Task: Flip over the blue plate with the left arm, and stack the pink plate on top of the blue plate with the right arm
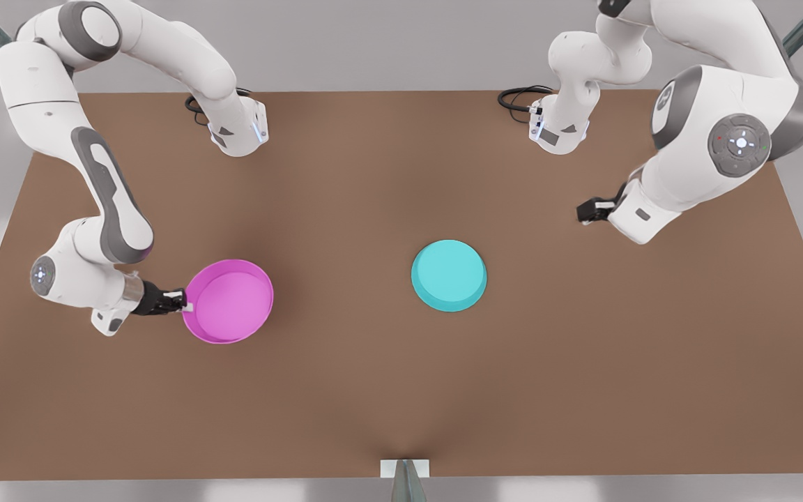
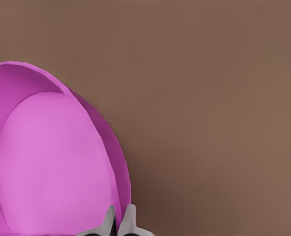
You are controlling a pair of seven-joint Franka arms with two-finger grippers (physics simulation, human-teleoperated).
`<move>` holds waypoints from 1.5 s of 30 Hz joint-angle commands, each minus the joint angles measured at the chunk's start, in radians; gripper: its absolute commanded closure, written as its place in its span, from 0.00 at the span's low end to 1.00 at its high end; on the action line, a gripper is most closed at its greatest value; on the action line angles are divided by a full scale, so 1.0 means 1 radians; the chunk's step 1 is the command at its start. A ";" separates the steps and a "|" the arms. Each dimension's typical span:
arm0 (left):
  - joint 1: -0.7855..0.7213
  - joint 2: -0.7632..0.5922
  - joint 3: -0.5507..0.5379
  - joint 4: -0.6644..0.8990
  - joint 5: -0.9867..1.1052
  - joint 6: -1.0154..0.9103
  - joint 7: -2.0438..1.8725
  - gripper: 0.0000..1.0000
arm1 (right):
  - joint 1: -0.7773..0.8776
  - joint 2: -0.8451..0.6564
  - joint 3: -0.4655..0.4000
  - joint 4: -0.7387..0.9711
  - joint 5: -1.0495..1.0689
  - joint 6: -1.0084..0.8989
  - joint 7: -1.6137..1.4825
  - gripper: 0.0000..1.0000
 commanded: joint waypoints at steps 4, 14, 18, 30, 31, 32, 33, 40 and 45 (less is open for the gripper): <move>-0.003 0.000 0.000 0.000 -0.004 0.000 0.000 0.00 | 0.124 -0.029 -0.058 0.006 0.062 0.014 0.032 0.79; -0.003 0.000 -0.002 0.000 -0.002 0.000 0.000 0.00 | 0.602 -0.109 -0.353 0.046 0.302 0.014 0.130 0.79; -0.003 0.000 -0.002 0.000 -0.002 0.000 0.000 0.00 | 0.848 -0.124 -0.523 0.075 0.436 0.011 0.182 0.79; -0.005 0.000 -0.003 0.000 -0.002 0.000 0.000 0.00 | 1.648 -0.109 -1.106 0.147 0.758 0.008 0.371 0.79; -0.011 0.000 -0.003 0.000 -0.002 0.000 -0.002 0.00 | 1.705 -0.089 -1.149 0.170 0.776 0.007 0.388 0.79; -0.009 0.001 -0.003 0.000 -0.001 0.000 -0.002 0.00 | 1.727 -0.071 -1.155 0.195 0.787 0.005 0.396 0.79; -0.011 0.001 -0.003 0.000 -0.001 0.000 -0.002 0.00 | 1.750 -0.044 -1.168 0.224 0.790 -0.003 0.422 0.79; -0.012 0.001 -0.003 0.000 0.001 0.000 -0.002 0.00 | 1.828 0.132 -1.217 0.411 0.849 -0.016 0.498 0.79; -0.012 0.000 -0.005 0.000 0.001 0.000 -0.002 0.00 | 1.877 0.204 -1.269 0.451 0.898 -0.015 0.498 0.79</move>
